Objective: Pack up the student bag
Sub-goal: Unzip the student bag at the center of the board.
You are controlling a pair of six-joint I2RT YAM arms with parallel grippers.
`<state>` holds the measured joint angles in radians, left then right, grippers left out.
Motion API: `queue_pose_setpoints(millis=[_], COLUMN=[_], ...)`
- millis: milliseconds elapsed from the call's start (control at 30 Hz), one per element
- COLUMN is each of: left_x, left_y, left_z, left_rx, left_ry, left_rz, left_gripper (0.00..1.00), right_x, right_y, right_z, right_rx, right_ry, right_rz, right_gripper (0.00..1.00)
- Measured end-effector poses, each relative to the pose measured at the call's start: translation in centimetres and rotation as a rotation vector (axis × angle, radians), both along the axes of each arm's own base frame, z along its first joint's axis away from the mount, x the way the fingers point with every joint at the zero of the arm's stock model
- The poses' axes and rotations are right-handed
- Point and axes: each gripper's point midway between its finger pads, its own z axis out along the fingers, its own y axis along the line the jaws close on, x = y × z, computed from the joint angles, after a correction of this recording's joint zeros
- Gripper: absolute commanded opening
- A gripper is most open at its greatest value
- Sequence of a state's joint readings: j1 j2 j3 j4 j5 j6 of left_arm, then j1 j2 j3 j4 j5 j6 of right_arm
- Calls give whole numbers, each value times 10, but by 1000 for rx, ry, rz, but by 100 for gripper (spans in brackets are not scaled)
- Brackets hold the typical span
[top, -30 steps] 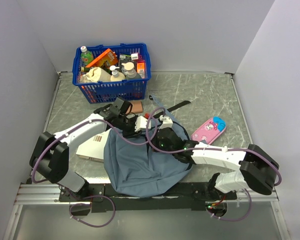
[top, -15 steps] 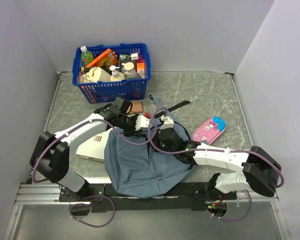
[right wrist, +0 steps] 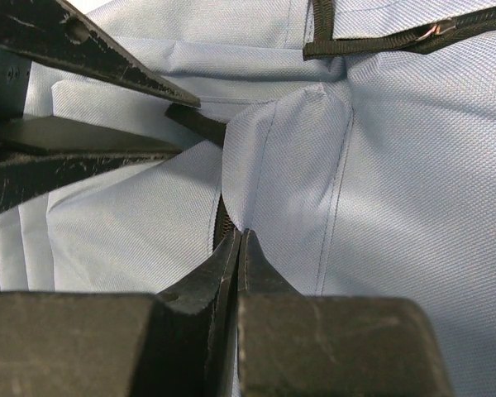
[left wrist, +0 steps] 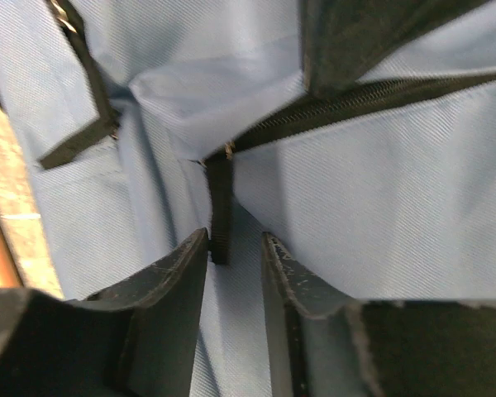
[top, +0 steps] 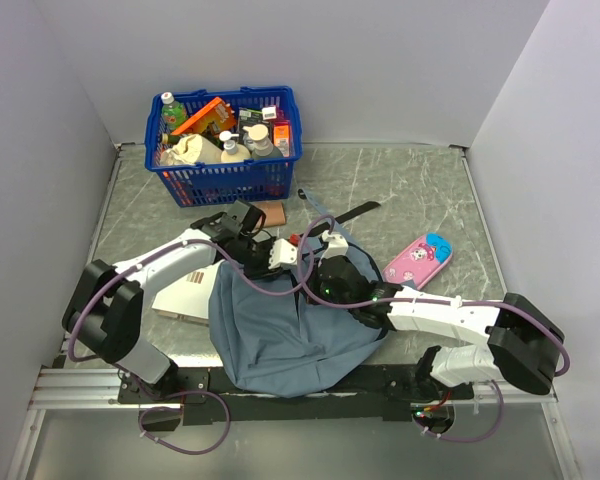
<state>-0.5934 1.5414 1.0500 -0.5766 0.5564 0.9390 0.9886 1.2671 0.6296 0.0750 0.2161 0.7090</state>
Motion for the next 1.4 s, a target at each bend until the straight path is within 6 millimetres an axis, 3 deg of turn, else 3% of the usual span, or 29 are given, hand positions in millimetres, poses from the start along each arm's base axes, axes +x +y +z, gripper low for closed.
queue_pose_setpoints(millis=[67, 100, 133, 433, 467, 533, 567, 667, 900, 1067, 1133, 1267, 1400], left_x=[3, 5, 5, 7, 7, 7, 7, 3, -23, -47, -57, -63, -60], left_y=[-3, -5, -6, -17, -18, -18, -18, -17, -13, -10, -11, -17, -18], left_z=[2, 3, 4, 18, 20, 27, 32, 48, 76, 57, 46, 44, 47], left_rx=[-14, -20, -26, -59, -60, -66, -69, -85, -116, -92, -76, -77, -86], left_ry=[-10, -12, -12, -5, -1, 1, -1, -11, -5, 62, 93, 105, 97], left_rz=[10, 16, 21, 37, 39, 43, 43, 42, 25, 26, 25, 28, 52], left_gripper=[21, 7, 1, 1, 1, 1, 1, 1, 1, 1, 1, 1, 1], right_x=[0, 0, 0, -1, -1, -1, -2, 1, 13, 52, 69, 103, 116], right_y=[0, 0, 0, -3, -4, -6, -6, -10, -32, -44, -41, -22, -8], right_z=[0, 0, 0, 6, 6, 7, 7, 10, 25, 65, 84, 107, 88], right_rx=[0, 0, 0, 4, 4, 1, 4, 3, -2, 20, 15, -10, -85], right_ry=[0, 0, 0, -6, -7, -7, -4, -7, -10, -68, -97, -129, -86], right_rz=[0, 0, 0, -4, -6, -10, -15, -33, -94, -161, -159, -96, 1], right_gripper=[0, 0, 0, 2, 7, 40, 68, 90, 87, 84, 84, 83, 80])
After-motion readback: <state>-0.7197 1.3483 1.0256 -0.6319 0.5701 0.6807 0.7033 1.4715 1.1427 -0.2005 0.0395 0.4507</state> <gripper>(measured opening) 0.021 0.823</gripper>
